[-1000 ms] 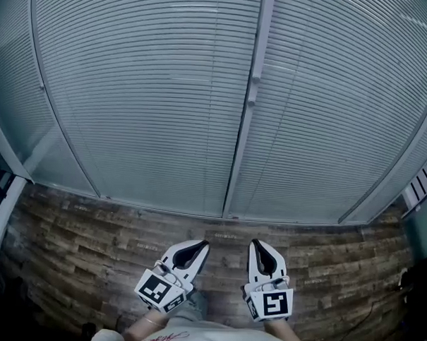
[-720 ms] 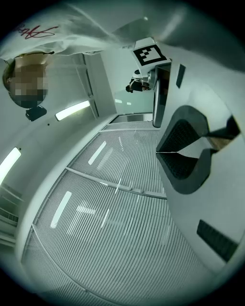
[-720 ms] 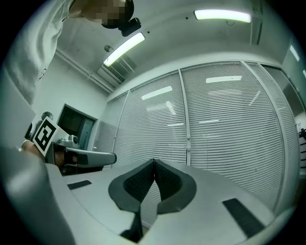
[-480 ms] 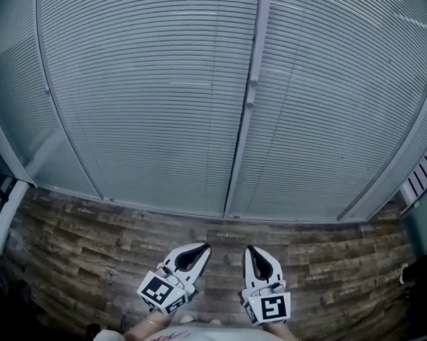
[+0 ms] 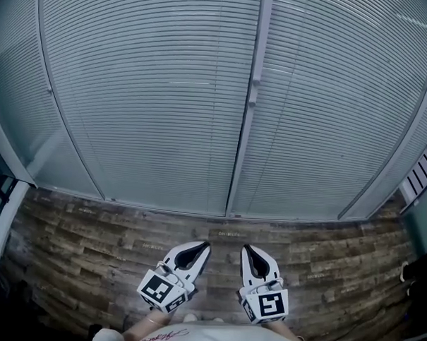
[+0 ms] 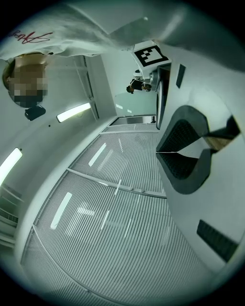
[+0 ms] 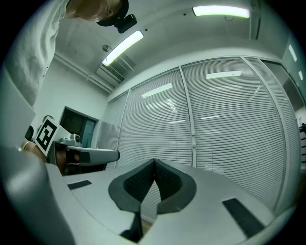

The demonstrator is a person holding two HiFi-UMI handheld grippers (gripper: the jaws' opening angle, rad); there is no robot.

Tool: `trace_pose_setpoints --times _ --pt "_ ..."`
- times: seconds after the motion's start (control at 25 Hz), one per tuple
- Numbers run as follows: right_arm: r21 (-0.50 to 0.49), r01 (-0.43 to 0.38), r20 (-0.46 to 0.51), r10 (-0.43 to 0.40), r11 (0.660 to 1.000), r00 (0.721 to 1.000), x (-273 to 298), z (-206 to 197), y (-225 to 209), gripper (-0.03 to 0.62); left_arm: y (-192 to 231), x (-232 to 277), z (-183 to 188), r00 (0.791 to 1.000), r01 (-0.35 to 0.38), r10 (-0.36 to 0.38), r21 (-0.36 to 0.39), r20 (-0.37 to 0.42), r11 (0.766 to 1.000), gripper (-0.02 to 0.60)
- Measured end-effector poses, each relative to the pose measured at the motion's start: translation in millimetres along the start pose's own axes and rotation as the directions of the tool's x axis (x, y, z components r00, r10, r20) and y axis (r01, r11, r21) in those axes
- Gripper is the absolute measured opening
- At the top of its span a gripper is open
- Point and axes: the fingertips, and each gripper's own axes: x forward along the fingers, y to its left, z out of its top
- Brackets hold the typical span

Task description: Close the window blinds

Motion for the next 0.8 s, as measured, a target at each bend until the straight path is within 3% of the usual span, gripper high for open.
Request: trace_pose_setpoints --times 0.8 --pt "-0.032 -0.024 0.023 0.025 0.999 0.999 4.5 6.4 10.3 0.017 -4.7 0.9 3.7 0.999 0.030 -0.030 0.001 0.013 1.000 0.018"
